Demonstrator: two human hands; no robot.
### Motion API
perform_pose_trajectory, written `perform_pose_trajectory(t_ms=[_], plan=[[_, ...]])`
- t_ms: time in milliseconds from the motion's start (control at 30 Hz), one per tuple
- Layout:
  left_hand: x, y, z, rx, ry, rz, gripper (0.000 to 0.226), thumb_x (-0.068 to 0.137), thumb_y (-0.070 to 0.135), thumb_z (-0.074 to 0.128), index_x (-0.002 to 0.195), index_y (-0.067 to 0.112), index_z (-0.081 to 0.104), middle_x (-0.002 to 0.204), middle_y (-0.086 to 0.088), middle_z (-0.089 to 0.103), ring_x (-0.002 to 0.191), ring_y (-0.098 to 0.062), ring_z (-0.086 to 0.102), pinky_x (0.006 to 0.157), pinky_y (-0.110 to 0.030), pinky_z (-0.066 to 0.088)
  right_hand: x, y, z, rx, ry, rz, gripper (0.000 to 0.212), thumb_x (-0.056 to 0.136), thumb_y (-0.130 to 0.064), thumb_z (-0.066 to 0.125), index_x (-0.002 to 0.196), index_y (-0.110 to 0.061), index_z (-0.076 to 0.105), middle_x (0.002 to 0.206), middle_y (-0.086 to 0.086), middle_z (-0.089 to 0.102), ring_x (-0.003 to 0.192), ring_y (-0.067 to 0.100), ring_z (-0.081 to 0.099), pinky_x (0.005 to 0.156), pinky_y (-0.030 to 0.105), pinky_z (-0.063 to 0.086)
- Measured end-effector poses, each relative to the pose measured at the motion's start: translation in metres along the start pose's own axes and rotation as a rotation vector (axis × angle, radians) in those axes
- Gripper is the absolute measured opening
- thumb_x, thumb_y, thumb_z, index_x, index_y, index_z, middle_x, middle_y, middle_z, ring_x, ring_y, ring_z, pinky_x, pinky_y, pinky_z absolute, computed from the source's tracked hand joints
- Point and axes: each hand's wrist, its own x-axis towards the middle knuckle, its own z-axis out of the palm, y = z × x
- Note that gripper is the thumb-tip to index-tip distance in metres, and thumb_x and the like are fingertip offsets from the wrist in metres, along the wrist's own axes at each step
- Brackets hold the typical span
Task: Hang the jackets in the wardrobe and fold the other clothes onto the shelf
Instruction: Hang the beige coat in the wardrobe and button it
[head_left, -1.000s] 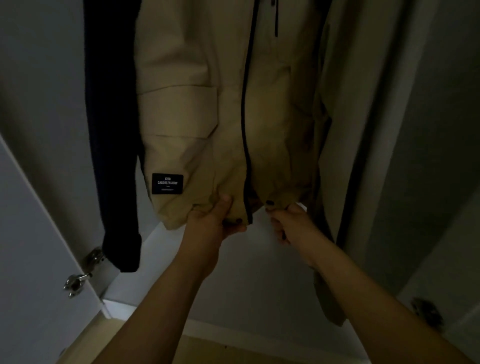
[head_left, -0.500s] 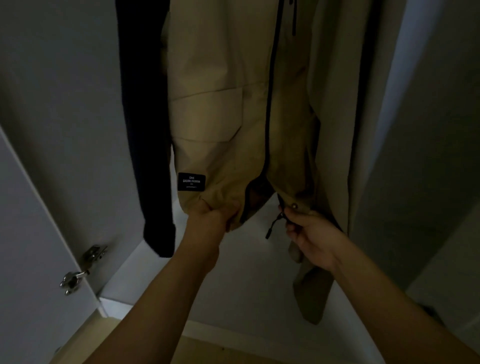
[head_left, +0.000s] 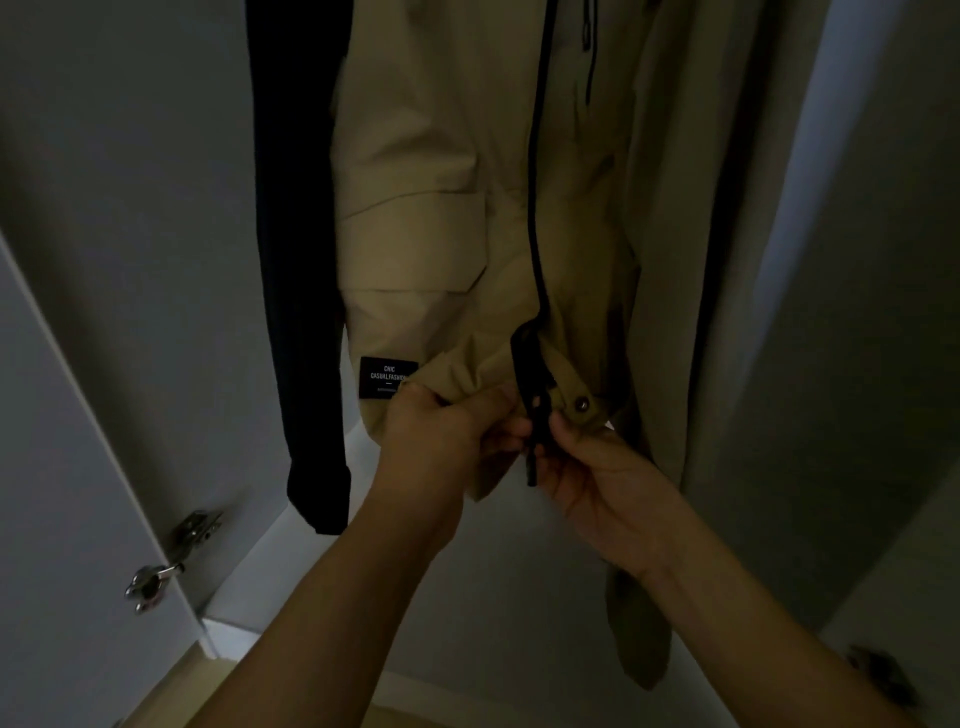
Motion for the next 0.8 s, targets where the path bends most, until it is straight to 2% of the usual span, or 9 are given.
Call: perform_pose_trajectory(t_ms=[33,100,233,433,500,633,800], plan=[[0.0,0.003,0.0,0.008,0.009,0.012,0.008,0.09,0.0,0.06,0.086,0.002,0.067,0.061,-0.006,0.067,0.053,-0.013,0.063,0.05,-0.02,0.051,0.0,-0.001,0.0,-0.009,-0.003,-0.01,0.022,0.08,-0.01,0.06,0.097,-0.008,0.074,0.09,0.009,0.07,0.082,0.017,0.067,0.083,0.029,0.056],[-0.001,0.01,0.0,0.007,0.01,0.041,0.009,0.089,0.0,0.061,0.083,0.003,0.066,0.059,-0.007,0.066,0.051,-0.013,0.063,0.048,-0.021,0.05,-0.001,-0.002,0.001,-0.028,-0.015,-0.016,0.02,0.079,-0.01,0.06,0.088,-0.012,0.077,0.086,0.007,0.071,0.073,0.014,0.068,0.064,0.024,0.057],[0.0,0.015,0.002,0.073,-0.03,0.113,0.003,0.088,0.002,0.063,0.086,0.002,0.065,0.06,-0.007,0.068,0.053,-0.015,0.065,0.053,-0.025,0.054,0.0,-0.003,0.002,-0.063,-0.044,-0.002,0.021,0.081,-0.009,0.058,0.093,-0.012,0.075,0.081,0.005,0.069,0.062,0.011,0.063,0.054,0.023,0.053],[0.001,0.011,0.002,0.138,-0.033,0.11,0.003,0.087,0.001,0.065,0.085,0.003,0.065,0.061,-0.007,0.067,0.054,-0.014,0.064,0.052,-0.023,0.052,0.0,-0.005,0.004,-0.079,-0.059,-0.029,0.022,0.078,-0.008,0.058,0.098,-0.007,0.069,0.075,0.003,0.068,0.058,0.008,0.062,0.054,0.019,0.053],[0.001,0.01,0.0,0.145,-0.039,0.109,0.003,0.087,0.001,0.065,0.085,0.003,0.065,0.059,-0.006,0.066,0.053,-0.013,0.063,0.052,-0.022,0.051,0.0,-0.006,0.004,-0.093,-0.048,-0.029,0.021,0.077,-0.007,0.059,0.093,-0.008,0.072,0.073,0.003,0.068,0.056,0.008,0.062,0.053,0.019,0.052],[0.0,0.011,-0.001,0.196,-0.044,0.138,0.004,0.088,0.002,0.064,0.084,0.004,0.065,0.059,-0.005,0.066,0.054,-0.014,0.064,0.052,-0.027,0.054,0.0,-0.007,0.004,-0.104,-0.043,-0.022,0.019,0.078,-0.008,0.059,0.095,-0.007,0.069,0.073,0.003,0.068,0.056,0.008,0.062,0.052,0.019,0.052],[-0.001,0.013,0.001,0.2,-0.058,0.159,0.007,0.087,-0.001,0.064,0.082,0.004,0.064,0.06,-0.007,0.066,0.055,-0.014,0.064,0.057,-0.027,0.056,0.001,-0.009,0.005,-0.108,-0.058,-0.012,0.019,0.077,-0.008,0.059,0.082,-0.013,0.077,0.071,0.002,0.069,0.056,0.007,0.062,0.054,0.019,0.053]])
